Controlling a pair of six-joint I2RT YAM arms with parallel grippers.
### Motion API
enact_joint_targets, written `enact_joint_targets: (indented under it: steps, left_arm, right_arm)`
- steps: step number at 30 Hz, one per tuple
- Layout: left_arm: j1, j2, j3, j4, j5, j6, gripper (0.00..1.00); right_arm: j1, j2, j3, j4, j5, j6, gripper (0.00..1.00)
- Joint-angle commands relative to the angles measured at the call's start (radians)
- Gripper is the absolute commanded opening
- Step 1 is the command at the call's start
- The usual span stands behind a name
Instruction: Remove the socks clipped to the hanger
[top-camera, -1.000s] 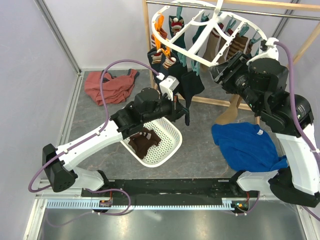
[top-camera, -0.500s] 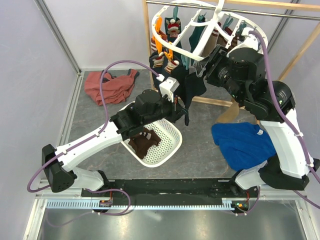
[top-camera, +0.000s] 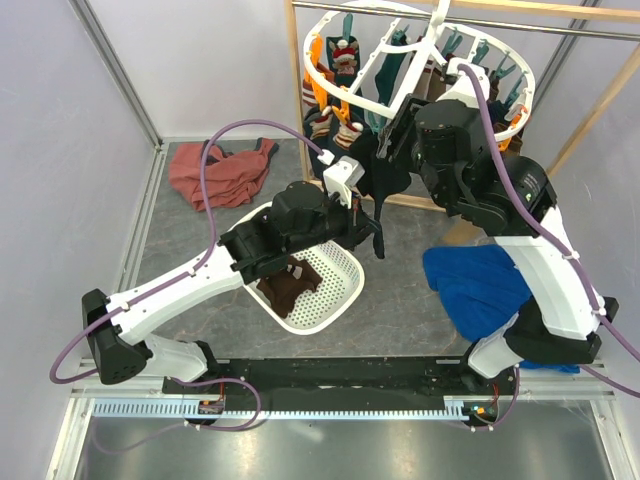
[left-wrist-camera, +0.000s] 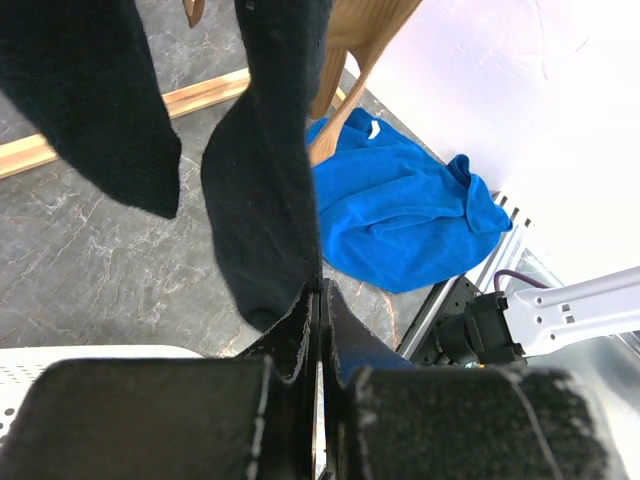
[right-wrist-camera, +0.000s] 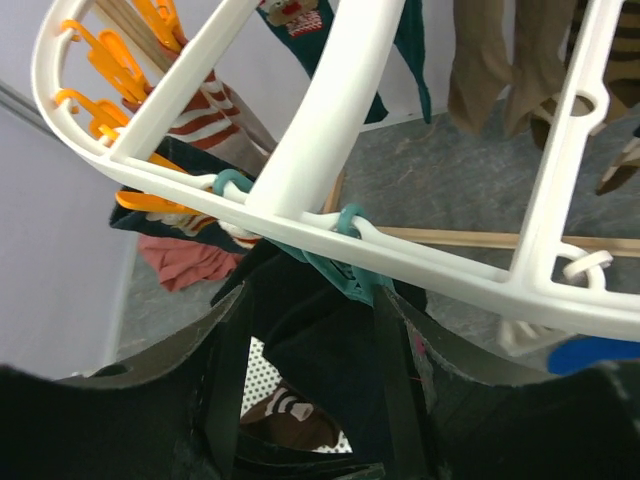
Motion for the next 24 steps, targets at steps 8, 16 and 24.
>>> enact_joint_targets:
  steps: [8,16,24]
  left_arm:
    - [-0.028,-0.026,0.064,-0.008,-0.042,0.046,0.02]
    - [-0.04,-0.025,0.075,-0.014,-0.05,0.057,0.02]
    - [-0.054,-0.031,0.075,-0.019,-0.057,0.063,0.02]
  right_arm:
    - [0.062,0.02,0.038,-0.058,0.218,-0.052,0.54]
    - [0.077,0.039,0.049,-0.038,0.256,-0.081,0.56]
    - [0.095,0.066,0.047,-0.042,0.288,-0.085,0.57]
